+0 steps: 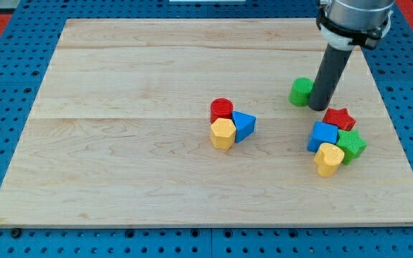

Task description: Slide the green circle above the blue cube

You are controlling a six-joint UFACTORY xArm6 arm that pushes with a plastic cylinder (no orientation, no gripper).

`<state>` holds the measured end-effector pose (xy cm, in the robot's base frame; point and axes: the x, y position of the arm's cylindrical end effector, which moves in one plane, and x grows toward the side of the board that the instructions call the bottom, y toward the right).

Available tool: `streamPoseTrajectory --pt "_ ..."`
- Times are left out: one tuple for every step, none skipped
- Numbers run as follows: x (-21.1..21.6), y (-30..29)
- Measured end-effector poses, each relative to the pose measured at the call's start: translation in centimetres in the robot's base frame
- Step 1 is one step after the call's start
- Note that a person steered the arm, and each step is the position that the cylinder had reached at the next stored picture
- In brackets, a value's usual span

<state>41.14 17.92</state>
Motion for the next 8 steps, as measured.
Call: streamPoseTrajectory --pt "-1.4 -0.7" --pt "1.0 -4.5" --pt "0.5 -5.8" --pt "-3.2 -5.7" --pt "-6.0 -3.5" --pt "-7.6 -1.0" --pt "-7.1 -1.6" --pt "-6.5 1.9"
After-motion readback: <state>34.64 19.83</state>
